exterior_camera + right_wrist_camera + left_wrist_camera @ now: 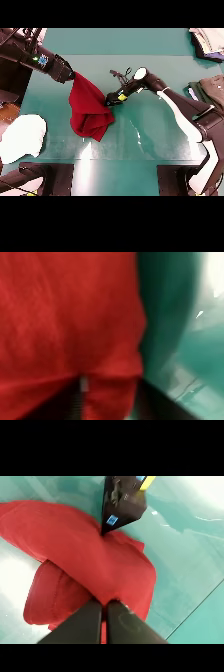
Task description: Fold the shirts.
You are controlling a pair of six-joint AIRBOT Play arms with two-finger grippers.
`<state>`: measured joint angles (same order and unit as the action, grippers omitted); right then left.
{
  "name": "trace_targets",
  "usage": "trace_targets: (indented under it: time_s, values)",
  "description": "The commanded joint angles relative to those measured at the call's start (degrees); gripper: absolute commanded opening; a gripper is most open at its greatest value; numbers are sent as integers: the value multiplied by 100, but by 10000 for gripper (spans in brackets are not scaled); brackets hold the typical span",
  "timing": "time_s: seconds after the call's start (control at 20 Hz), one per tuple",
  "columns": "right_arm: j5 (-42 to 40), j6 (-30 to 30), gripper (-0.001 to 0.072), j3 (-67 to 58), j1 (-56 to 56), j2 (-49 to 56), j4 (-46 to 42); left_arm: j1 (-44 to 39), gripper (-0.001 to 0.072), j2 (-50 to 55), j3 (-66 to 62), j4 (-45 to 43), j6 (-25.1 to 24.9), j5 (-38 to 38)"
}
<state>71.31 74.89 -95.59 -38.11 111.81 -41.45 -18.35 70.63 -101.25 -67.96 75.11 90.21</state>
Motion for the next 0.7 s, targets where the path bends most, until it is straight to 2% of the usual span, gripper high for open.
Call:
trace_targets:
  time_s: [0.0, 0.35, 0.55, 0.65]
  values:
    - [-131, -61, 32, -9, -210, 127, 146, 4, 25, -4, 0, -2, 4, 7]
    - [-4, -144, 10, -11, 247, -282, -109, 4, 25, -11, -52, 2, 184, 92]
    - [557, -144, 11, -2, 750, -1169, -1292, 4, 25, -11, -369, 52, 304, 87]
    - [883, -146, 11, 0, 870, -1521, -1871, 4, 25, -9, -378, 581, 310, -46]
